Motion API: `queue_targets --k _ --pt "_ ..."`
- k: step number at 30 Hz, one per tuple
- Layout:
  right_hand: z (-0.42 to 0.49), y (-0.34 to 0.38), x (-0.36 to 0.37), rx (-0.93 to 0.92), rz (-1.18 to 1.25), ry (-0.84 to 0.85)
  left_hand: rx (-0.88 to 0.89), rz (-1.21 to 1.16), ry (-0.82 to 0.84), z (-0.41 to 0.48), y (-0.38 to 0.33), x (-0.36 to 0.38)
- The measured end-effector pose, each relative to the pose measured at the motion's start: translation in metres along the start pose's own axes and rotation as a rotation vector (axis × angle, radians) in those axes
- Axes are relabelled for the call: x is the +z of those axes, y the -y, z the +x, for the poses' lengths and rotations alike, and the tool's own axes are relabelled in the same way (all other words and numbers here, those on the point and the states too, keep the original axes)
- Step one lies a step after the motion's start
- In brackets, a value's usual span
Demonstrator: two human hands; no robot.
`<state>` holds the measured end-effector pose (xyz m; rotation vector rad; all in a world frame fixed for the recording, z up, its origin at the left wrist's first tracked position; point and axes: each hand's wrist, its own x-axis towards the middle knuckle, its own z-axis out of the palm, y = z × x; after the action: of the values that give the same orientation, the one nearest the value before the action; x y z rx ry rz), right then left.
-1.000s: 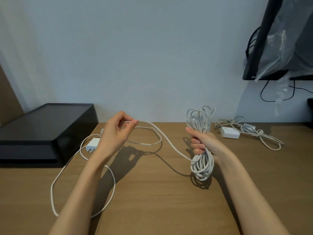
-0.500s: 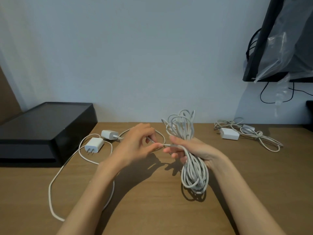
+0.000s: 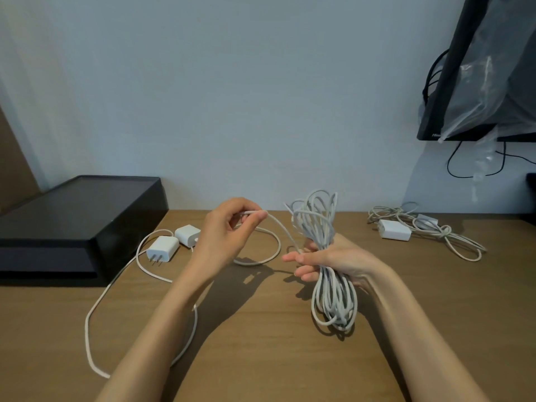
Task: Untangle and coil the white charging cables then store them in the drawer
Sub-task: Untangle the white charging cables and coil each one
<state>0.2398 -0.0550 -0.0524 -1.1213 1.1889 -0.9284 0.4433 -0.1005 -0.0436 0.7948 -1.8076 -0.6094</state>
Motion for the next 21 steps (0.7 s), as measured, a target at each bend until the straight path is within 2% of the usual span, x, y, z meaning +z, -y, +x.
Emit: queue_targets --k 9,16,19,21 --pt "0.001 -0.004 0.005 -0.040 -0.118 -0.016 0.034 -0.070 -0.031 0.001 -0.002 0.001" --pt "0.003 -0.002 0.011 -0.083 -0.191 0.022 -0.023 -0.095 -0.042 0.002 -0.004 -0.005" --pt "0.005 -0.002 0.008 -0.114 -0.164 0.077 -0.041 -0.059 -0.028 0.002 0.001 -0.004" --pt "0.004 -0.001 0.003 -0.122 -0.049 0.121 -0.053 -0.033 -0.024 0.003 0.004 -0.005"
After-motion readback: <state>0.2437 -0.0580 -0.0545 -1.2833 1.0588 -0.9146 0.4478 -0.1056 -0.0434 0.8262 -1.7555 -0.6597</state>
